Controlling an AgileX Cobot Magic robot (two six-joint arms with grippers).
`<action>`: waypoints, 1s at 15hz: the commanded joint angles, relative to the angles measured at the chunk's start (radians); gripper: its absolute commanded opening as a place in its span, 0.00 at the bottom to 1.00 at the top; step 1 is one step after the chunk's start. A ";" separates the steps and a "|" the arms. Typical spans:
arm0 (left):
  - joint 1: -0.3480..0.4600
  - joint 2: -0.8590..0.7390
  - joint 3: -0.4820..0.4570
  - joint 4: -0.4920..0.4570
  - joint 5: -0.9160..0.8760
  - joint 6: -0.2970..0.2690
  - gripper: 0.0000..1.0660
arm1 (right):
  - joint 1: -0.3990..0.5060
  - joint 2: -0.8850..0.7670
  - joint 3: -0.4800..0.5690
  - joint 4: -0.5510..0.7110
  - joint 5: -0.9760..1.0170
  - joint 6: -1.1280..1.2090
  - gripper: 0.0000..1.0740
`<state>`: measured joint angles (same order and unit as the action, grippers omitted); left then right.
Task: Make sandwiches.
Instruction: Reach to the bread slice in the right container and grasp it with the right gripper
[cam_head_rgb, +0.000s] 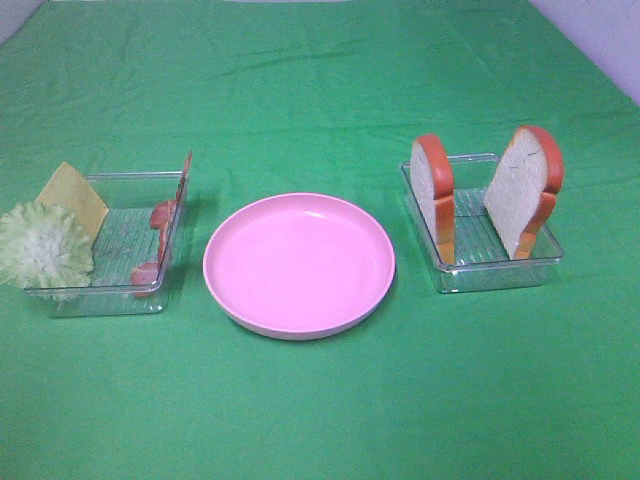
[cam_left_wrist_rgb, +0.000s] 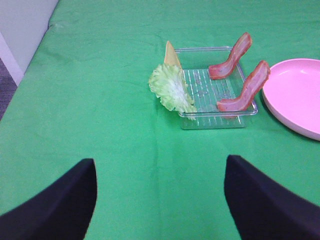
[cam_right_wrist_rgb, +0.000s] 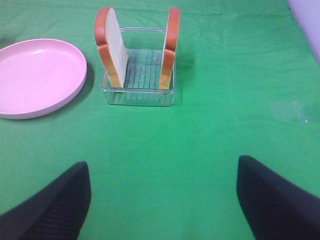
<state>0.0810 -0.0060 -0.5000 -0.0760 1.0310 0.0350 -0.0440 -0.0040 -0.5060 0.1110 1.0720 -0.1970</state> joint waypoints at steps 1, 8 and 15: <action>0.002 -0.017 0.003 -0.009 0.001 -0.001 0.64 | -0.006 -0.022 0.003 0.005 -0.009 -0.005 0.69; 0.002 -0.017 0.003 -0.009 0.001 -0.001 0.64 | -0.006 -0.022 0.003 0.005 -0.009 -0.005 0.69; 0.002 -0.017 0.003 -0.009 0.001 -0.001 0.64 | -0.006 -0.022 0.003 0.005 -0.009 -0.005 0.69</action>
<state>0.0810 -0.0060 -0.5000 -0.0760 1.0310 0.0350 -0.0440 -0.0040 -0.5060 0.1110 1.0720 -0.1970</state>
